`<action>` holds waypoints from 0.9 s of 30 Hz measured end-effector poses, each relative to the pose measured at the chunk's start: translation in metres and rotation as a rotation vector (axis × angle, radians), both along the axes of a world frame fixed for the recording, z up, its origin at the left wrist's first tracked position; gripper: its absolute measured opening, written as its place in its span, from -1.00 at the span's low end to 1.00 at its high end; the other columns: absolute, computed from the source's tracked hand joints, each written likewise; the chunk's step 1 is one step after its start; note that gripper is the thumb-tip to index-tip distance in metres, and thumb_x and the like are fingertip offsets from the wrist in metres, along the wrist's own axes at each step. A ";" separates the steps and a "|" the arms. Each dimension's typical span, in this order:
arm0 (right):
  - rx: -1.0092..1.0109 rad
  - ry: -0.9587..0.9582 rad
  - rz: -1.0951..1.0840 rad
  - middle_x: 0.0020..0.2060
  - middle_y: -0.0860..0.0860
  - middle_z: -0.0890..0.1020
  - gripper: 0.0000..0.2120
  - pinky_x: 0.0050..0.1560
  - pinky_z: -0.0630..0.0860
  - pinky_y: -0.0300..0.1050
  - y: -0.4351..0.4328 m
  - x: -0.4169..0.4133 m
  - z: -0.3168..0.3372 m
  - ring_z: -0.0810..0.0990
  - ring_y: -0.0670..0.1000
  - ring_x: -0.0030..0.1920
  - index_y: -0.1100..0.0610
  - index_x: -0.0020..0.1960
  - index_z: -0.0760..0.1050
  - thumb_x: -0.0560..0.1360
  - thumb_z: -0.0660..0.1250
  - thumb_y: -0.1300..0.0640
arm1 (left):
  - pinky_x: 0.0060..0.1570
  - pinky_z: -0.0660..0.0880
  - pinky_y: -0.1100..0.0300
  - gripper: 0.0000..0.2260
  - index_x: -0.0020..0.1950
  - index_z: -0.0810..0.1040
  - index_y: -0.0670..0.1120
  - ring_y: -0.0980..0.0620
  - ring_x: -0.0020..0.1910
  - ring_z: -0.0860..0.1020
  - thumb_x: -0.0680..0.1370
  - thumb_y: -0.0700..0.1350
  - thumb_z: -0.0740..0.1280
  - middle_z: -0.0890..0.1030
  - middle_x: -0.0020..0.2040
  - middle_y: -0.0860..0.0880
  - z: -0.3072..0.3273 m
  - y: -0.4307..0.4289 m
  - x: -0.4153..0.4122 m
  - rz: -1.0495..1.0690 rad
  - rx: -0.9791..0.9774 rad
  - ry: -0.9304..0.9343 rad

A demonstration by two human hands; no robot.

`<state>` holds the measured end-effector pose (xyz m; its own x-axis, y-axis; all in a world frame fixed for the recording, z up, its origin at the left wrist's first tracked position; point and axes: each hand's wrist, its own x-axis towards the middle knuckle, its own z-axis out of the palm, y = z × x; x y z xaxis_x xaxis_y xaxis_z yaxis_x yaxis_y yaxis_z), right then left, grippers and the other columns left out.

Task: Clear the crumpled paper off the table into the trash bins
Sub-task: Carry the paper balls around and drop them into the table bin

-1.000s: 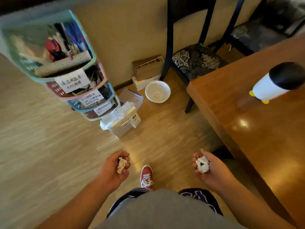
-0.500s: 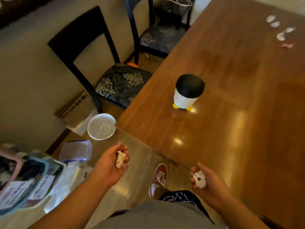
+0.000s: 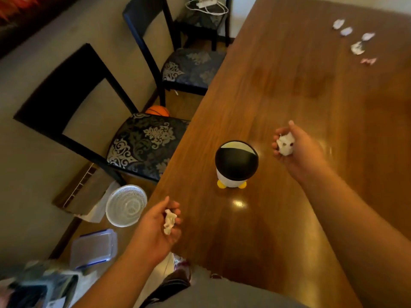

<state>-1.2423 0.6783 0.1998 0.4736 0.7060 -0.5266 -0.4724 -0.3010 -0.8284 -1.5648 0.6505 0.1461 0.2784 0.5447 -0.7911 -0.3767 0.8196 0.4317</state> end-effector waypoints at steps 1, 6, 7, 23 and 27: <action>0.023 -0.041 -0.025 -0.31 0.00 0.61 -0.69 -0.34 0.49 -0.18 0.016 0.004 0.010 0.58 -0.06 -0.33 0.10 -0.15 0.56 0.58 0.21 -0.08 | -0.65 0.31 0.34 -0.80 -0.22 0.57 -0.13 0.10 -0.49 0.48 0.38 0.01 0.37 0.52 -0.37 -0.02 -0.001 0.008 0.001 -0.008 -0.008 0.003; 0.160 -0.389 -0.087 -0.34 -0.06 0.63 -0.70 -0.35 0.55 -0.19 0.067 0.004 0.036 0.62 -0.08 -0.31 0.03 -0.20 0.57 0.57 0.19 -0.09 | -0.67 0.29 0.34 -0.80 -0.20 0.53 -0.13 0.12 -0.52 0.47 0.38 0.01 0.34 0.50 -0.39 -0.02 -0.005 0.052 0.008 -0.092 -0.031 -0.001; 0.163 -0.445 -0.078 -0.35 -0.08 0.63 -0.70 -0.36 0.55 -0.22 0.071 -0.002 0.033 0.62 -0.09 -0.31 0.01 -0.21 0.57 0.57 0.19 -0.08 | -0.67 0.29 0.34 -0.80 -0.21 0.54 -0.13 0.12 -0.52 0.47 0.38 0.01 0.34 0.50 -0.40 -0.01 -0.005 0.062 0.009 -0.108 -0.033 -0.009; -0.114 -0.619 0.005 -0.24 0.03 0.71 -0.64 -0.14 0.57 -0.14 0.014 -0.015 -0.060 0.67 -0.10 -0.21 0.12 -0.13 0.64 0.61 0.17 -0.06 | -0.57 0.41 0.31 -0.82 -0.15 0.58 -0.12 0.10 -0.46 0.53 0.47 -0.01 0.34 0.57 -0.36 -0.02 -0.012 0.141 0.051 -0.283 -0.017 0.033; -0.220 -0.507 -0.022 -0.26 0.00 0.71 -0.65 -0.20 0.51 -0.19 -0.037 -0.022 -0.086 0.66 -0.10 -0.24 0.08 -0.14 0.64 0.60 0.17 -0.07 | -0.55 0.45 0.29 -0.78 -0.16 0.55 -0.10 0.11 -0.44 0.54 0.57 -0.01 0.24 0.57 -0.36 0.00 0.006 0.172 0.090 -0.318 0.081 0.056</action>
